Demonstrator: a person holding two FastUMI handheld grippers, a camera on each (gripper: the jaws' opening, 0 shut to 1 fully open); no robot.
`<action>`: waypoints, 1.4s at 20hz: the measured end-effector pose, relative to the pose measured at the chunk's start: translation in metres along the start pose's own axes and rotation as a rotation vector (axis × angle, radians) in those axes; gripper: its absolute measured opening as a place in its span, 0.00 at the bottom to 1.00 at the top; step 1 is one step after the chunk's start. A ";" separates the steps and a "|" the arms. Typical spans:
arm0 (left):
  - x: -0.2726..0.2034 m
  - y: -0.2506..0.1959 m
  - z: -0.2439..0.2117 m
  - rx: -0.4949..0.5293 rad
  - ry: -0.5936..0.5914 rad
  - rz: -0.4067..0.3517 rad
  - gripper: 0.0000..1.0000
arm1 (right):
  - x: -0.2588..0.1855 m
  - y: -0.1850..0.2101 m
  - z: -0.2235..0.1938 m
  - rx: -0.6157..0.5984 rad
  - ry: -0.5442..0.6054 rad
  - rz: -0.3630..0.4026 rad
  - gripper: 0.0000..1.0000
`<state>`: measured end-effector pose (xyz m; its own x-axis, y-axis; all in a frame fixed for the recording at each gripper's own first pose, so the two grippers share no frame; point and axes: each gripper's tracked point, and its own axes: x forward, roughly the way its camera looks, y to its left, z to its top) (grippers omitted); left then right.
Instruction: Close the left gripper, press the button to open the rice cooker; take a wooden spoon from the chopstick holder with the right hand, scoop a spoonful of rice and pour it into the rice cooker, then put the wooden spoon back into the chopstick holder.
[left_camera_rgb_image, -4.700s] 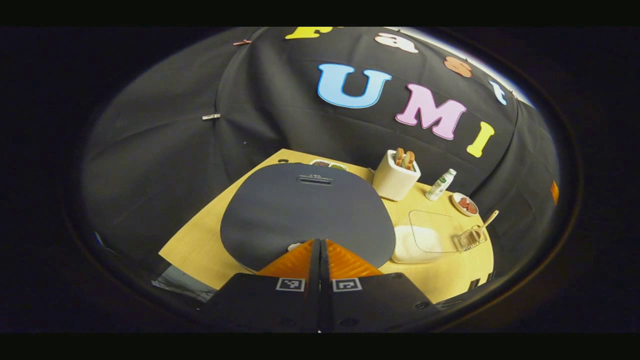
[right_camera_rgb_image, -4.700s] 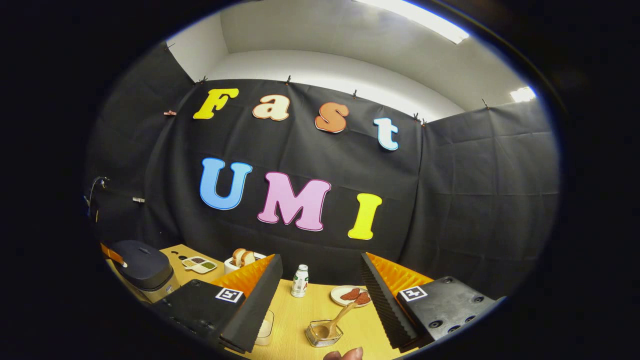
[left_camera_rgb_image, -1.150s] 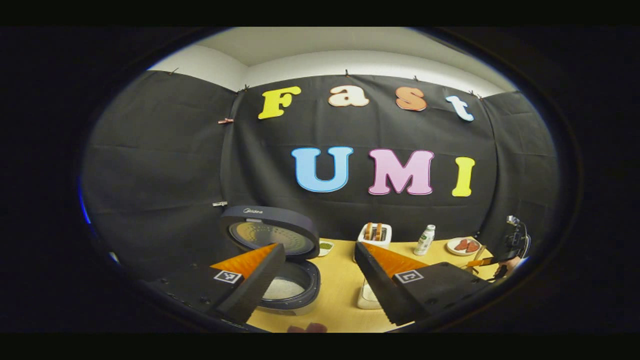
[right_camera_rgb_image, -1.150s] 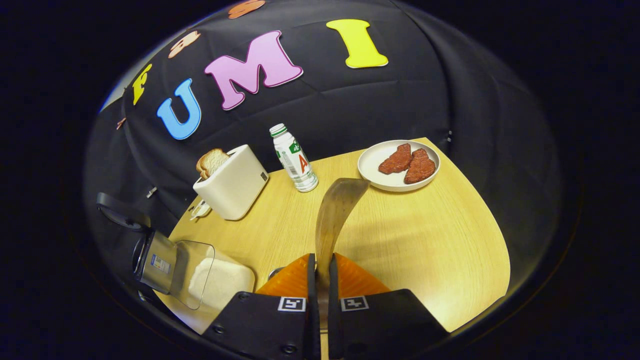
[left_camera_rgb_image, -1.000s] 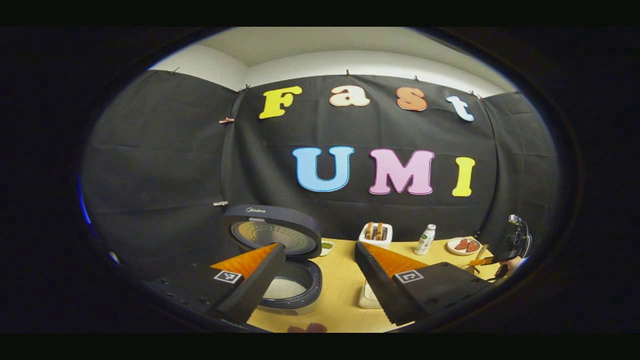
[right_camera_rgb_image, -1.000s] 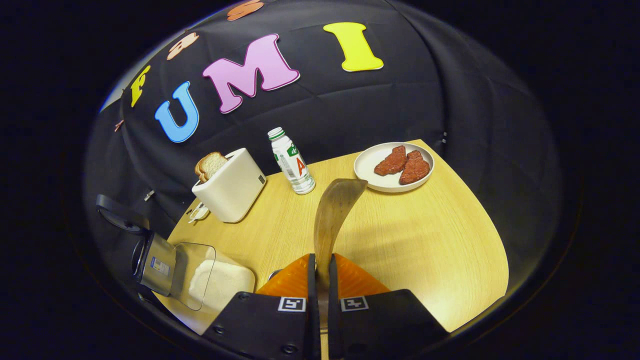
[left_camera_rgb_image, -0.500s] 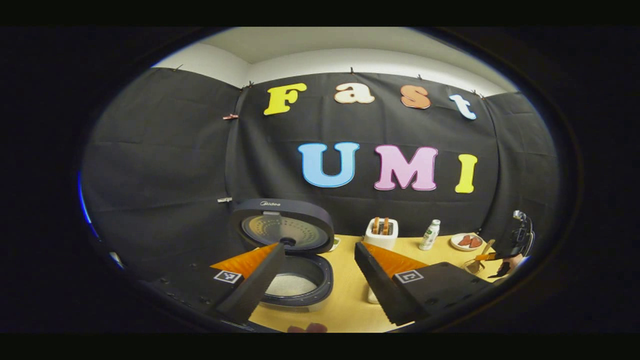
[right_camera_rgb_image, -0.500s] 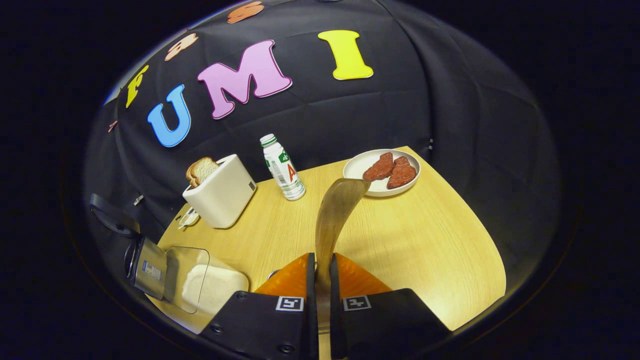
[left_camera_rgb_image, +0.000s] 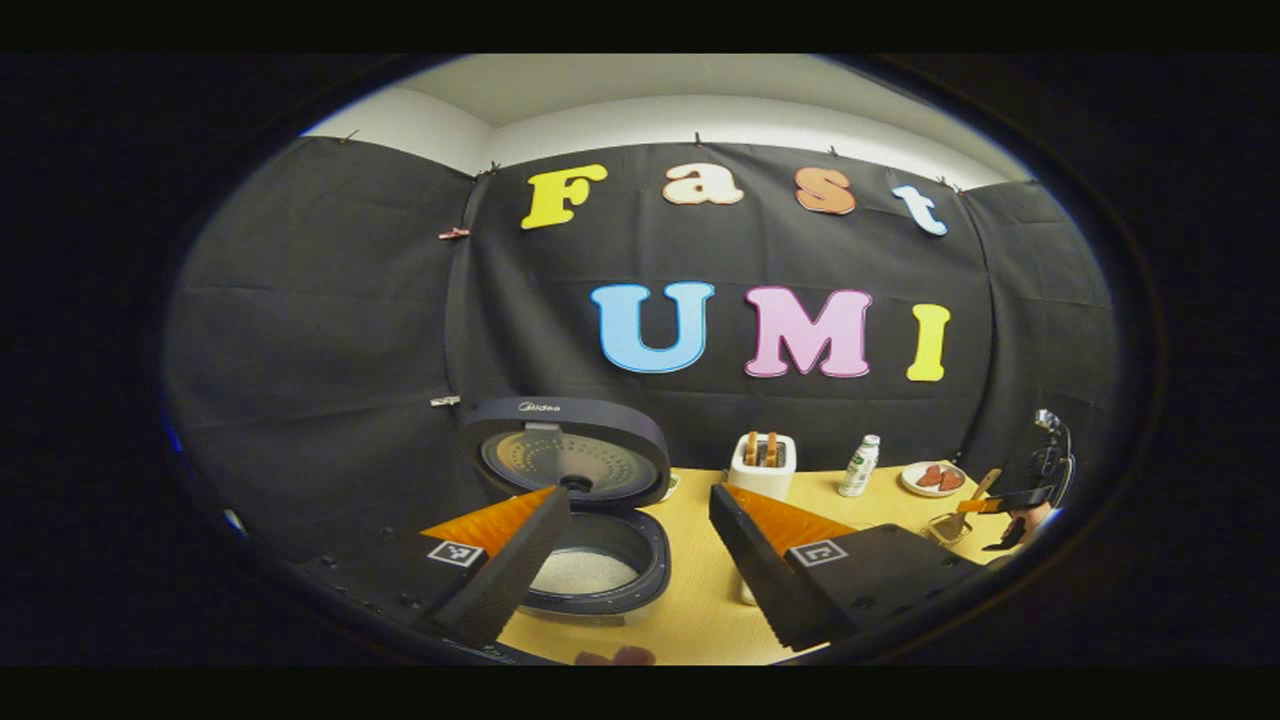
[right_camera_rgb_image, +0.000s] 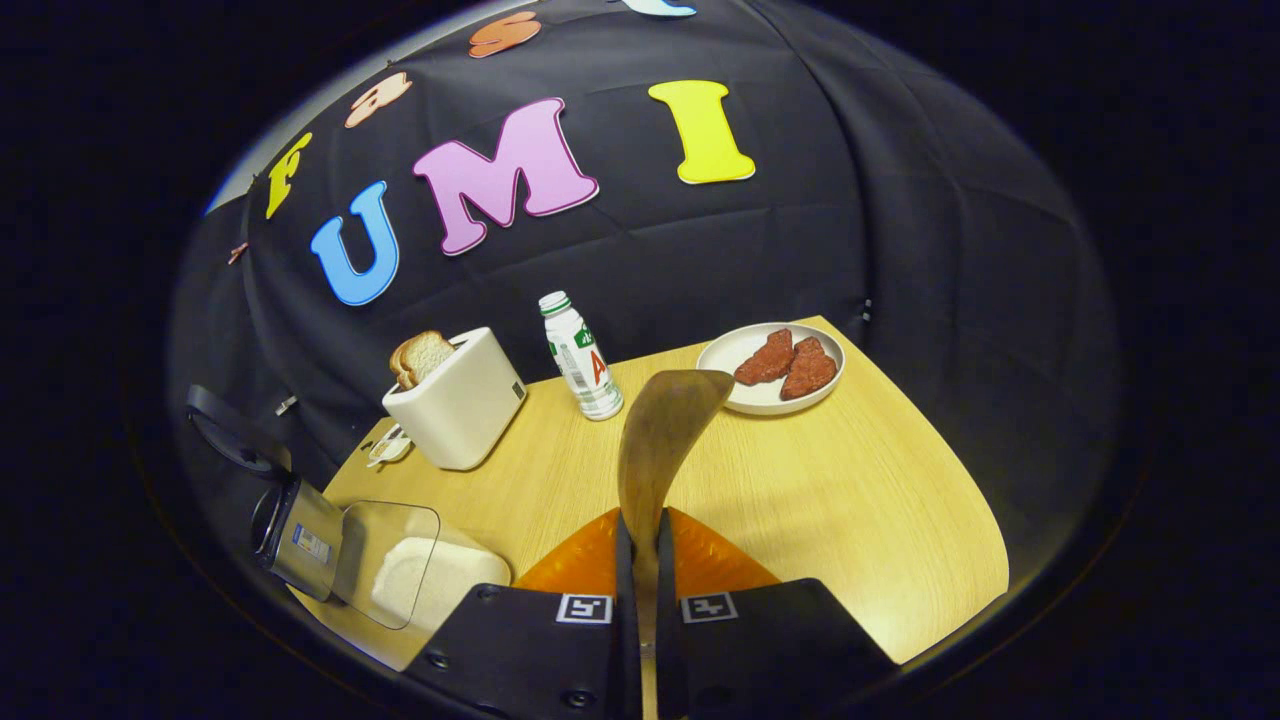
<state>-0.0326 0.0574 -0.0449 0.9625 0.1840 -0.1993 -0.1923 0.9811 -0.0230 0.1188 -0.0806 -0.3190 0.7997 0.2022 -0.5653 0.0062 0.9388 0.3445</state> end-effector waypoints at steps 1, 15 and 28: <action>0.002 0.000 0.000 -0.001 -0.003 -0.008 0.95 | -0.005 0.003 0.007 0.003 -0.013 0.000 0.11; 0.031 0.045 -0.005 -0.060 -0.042 -0.082 0.95 | -0.057 0.173 0.057 -0.055 -0.172 0.160 0.10; 0.054 0.087 -0.019 -0.065 -0.028 -0.112 0.95 | 0.017 0.229 -0.058 -0.486 -0.017 0.012 0.11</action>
<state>-0.0008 0.1514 -0.0763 0.9835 0.0759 -0.1643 -0.0943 0.9898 -0.1071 0.0990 0.1540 -0.2933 0.8077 0.2133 -0.5497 -0.2813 0.9587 -0.0414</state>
